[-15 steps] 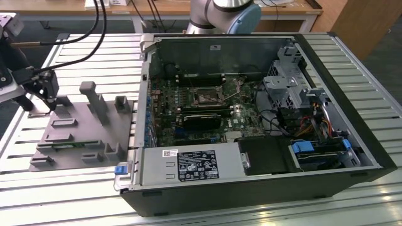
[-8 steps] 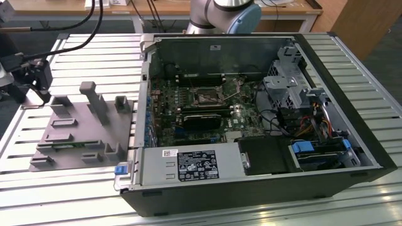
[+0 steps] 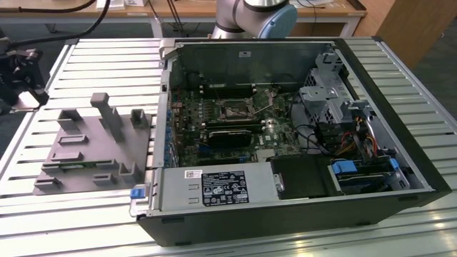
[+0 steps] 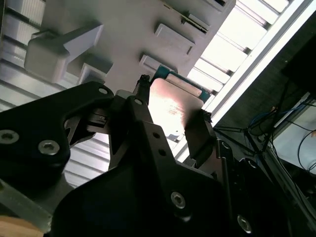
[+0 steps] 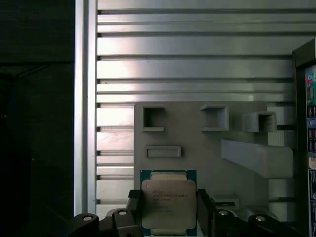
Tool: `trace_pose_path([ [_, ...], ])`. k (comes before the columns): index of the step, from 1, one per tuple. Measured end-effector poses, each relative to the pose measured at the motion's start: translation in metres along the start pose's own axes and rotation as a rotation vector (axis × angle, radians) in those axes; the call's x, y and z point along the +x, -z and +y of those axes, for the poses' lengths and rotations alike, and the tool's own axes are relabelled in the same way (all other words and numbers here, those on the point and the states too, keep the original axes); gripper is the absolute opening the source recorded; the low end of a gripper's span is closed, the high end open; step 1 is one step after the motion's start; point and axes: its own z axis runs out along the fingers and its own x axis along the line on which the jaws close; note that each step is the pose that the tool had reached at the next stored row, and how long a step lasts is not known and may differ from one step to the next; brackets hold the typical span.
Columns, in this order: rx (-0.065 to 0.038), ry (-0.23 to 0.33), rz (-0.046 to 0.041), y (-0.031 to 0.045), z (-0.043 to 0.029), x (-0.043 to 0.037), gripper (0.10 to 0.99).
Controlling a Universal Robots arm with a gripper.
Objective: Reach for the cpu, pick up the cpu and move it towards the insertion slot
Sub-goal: 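Pick up the cpu and move it towards the insertion slot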
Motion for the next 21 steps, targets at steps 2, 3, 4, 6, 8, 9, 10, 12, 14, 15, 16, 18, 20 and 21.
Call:
trace_pose_path([
  [2, 0.0, 0.0, 0.0001, 0.0081, 0.0004, 0.0, 0.537],
  [3, 0.0, 0.0, 0.0001, 0.0122, 0.0006, 0.0, 0.537],
  [4, 0.0, 0.0, 0.0, 0.0161, 0.0008, 0.0, 0.537],
  [6, 0.0, 0.0, -0.0001, 0.0237, 0.0011, 0.0, 0.537],
  [8, 0.0, 0.0, -0.0003, 0.0301, 0.0014, 0.0, 0.537],
  [9, 0.0, 0.0, -0.0004, 0.0334, 0.0015, 0.0, 0.537],
  [10, 0.0, 0.0, -0.0005, 0.0367, 0.0017, 0.0, 0.537],
  [12, 0.0, 0.0, -0.0007, 0.0416, 0.0019, 0.0, 0.537],
  [14, 0.0, 0.0, -0.0032, 0.043, 0.0021, -0.0004, 0.537],
  [15, 0.0, 0.0, -0.0039, 0.0432, 0.0021, -0.0012, 0.537],
  [16, -0.001, 0.0, -0.0042, 0.0436, 0.0021, -0.002, 0.537],
  [18, -0.001, 0.0, -0.0048, 0.044, 0.0022, -0.0038, 0.537],
  [20, -0.002, 0.0, -0.005, 0.0442, 0.0022, -0.0068, 0.537],
  [21, -0.002, 0.0, -0.0051, 0.0442, 0.0023, -0.0083, 0.537],
])
